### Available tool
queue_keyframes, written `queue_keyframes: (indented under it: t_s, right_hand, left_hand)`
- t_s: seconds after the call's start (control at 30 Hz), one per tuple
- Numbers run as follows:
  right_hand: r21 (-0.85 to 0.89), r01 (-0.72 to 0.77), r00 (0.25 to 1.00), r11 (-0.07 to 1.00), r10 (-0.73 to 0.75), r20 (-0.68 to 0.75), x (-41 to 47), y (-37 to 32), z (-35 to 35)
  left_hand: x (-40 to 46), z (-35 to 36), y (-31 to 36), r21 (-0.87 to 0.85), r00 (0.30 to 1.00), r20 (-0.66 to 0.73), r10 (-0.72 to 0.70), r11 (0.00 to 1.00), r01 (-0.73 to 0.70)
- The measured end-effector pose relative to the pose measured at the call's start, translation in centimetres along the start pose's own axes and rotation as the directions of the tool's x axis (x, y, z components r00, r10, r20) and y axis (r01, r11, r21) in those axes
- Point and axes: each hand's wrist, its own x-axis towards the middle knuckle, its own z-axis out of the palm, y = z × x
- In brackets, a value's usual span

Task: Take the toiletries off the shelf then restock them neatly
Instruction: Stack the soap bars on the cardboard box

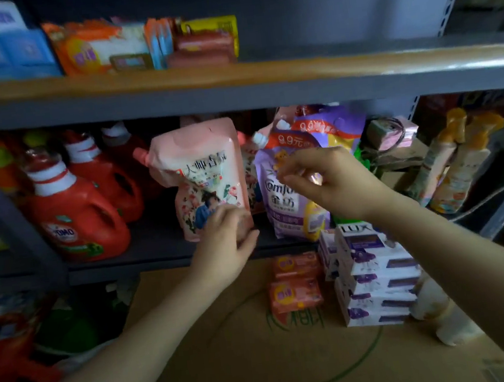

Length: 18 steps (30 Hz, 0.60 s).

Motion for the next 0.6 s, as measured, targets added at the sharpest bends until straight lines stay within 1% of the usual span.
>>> queue_keyframes:
  t_s: [0.03,0.07,0.1,0.13,0.17,0.23,0.3,0.37,0.4,0.47,0.53,0.6]
  right_hand:
    - [-0.015,0.013,0.999,1.000,-0.013,-0.043,1.1,-0.5,-0.3]
    - [-0.037,0.025,0.995,0.999,-0.028,-0.093,2.2,-0.9,-0.6]
    - [-0.064,0.039,0.987,0.997,-0.049,-0.154,3.5,-1.4,-0.7]
    - [-0.098,0.052,0.972,0.994,-0.073,-0.222,4.9,-1.8,-0.8]
    - [-0.140,0.060,0.955,0.988,-0.097,-0.281,6.4,-2.1,-1.0]
    - [-0.229,0.057,0.935,0.972,-0.132,-0.328,9.6,-2.8,-1.4]
    - [-0.298,0.014,0.958,0.954,-0.098,-0.270,12.7,-3.3,-1.6]
    - [-0.349,-0.040,0.990,0.936,-0.010,-0.140,15.3,-3.9,-1.6]
    - [-0.401,-0.059,0.996,0.914,0.030,-0.078,16.4,-4.1,-1.6]
    - [-0.482,-0.041,0.997,0.875,0.068,0.040,17.8,-4.6,-1.5]
    - [-0.454,-0.033,0.980,0.890,0.117,0.159,18.5,-4.7,-1.8]
    - [-0.432,-0.049,0.964,0.900,0.155,0.214,18.6,-4.2,-2.2]
  left_hand:
    - [1.0,-2.3,0.1,0.057,0.988,-0.109,0.105,0.993,-0.099]
    - [1.9,-4.6,0.0,0.164,0.959,-0.194,0.207,0.971,-0.176]
    - [2.9,-6.7,-0.1,0.298,0.922,-0.244,0.300,0.928,-0.223]
    - [3.7,-8.8,-0.1,0.433,0.890,-0.265,0.371,0.871,-0.234]
    - [4.6,-10.6,-0.3,0.540,0.873,-0.264,0.409,0.813,-0.218]
    - [6.3,-13.4,-0.7,0.665,0.871,-0.244,0.426,0.727,-0.169]
    - [7.8,-15.0,-1.1,0.724,0.891,-0.205,0.406,0.675,-0.141]
    - [8.9,-15.4,-1.7,0.747,0.905,-0.159,0.394,0.647,-0.150]
    - [9.3,-15.3,-2.0,0.751,0.910,-0.138,0.391,0.640,-0.161]
    - [9.5,-14.8,-2.5,0.744,0.916,-0.118,0.383,0.645,-0.174]
    - [9.5,-14.4,-2.8,0.727,0.915,-0.135,0.380,0.666,-0.169]
    - [9.6,-14.1,-2.9,0.715,0.908,-0.156,0.389,0.679,-0.168]
